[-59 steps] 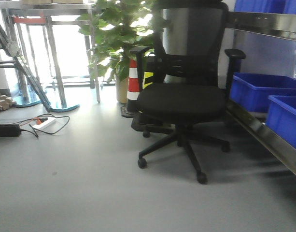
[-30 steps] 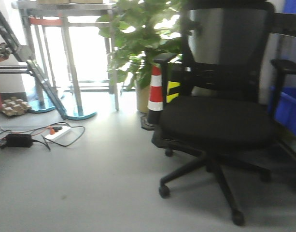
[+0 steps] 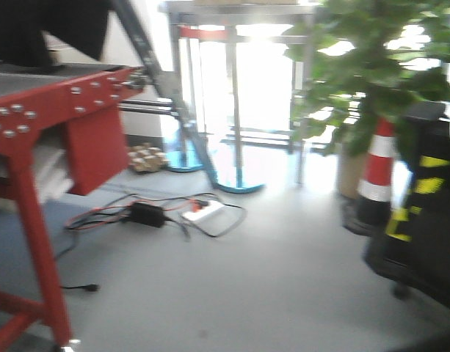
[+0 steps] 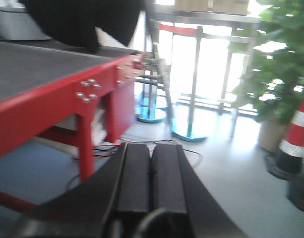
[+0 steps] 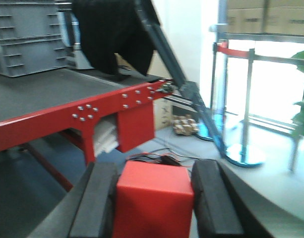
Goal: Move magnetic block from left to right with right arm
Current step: 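Drive the base across the room carrying the cube in the right gripper, then drive up to the second carpeted table holding the cube raised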
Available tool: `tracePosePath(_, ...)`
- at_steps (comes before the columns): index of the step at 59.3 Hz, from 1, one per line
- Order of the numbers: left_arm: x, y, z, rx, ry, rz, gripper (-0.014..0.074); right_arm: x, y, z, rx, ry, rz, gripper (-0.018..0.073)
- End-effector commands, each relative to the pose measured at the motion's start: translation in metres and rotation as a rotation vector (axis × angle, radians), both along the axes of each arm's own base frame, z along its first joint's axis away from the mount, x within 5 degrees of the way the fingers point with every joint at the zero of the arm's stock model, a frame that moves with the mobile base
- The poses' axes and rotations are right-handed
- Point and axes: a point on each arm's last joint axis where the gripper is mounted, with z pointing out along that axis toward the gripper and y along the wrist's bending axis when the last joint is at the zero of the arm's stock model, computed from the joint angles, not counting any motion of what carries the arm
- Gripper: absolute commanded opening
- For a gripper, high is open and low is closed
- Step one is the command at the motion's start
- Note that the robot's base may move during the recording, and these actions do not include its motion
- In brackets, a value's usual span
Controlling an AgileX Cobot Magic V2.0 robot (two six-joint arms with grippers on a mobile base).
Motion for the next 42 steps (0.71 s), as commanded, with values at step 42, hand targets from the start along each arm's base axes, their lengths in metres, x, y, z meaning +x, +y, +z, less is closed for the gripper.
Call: tracePosePath(42,-0.0014,0.0000,0.0054,-0.008,-0.093,-0.002,-0.0116,-0.0019,0.0001,0.0158,0.023,-0.101,0.008,0.0124)
